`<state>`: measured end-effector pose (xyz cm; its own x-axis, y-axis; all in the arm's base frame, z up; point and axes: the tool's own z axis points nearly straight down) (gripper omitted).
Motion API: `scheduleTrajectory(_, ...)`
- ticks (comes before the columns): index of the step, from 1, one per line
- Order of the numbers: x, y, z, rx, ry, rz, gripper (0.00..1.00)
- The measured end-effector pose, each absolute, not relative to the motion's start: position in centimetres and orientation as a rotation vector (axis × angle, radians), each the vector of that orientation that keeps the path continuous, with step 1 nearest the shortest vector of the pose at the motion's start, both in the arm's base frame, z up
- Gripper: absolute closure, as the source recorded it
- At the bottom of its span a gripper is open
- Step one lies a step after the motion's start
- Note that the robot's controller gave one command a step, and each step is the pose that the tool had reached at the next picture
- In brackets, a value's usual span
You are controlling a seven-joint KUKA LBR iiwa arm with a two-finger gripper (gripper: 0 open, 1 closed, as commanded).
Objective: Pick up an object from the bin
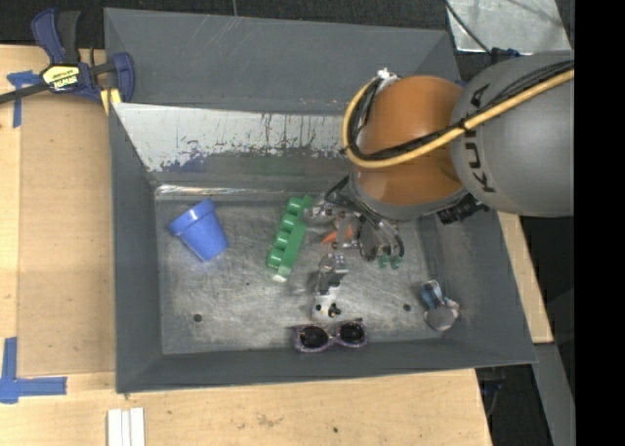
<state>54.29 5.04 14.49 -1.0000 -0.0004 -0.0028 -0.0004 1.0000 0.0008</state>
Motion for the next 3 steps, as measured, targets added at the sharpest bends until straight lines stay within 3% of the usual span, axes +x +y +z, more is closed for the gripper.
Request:
scheduleTrajectory(1, 60.2, 6.3, 9.7, -0.454, 3.094, -0.002, 0.00)
scheduleTrajectory(3, 60.7, 7.3, 11.1, -0.723, 3.050, -0.001, 0.00)
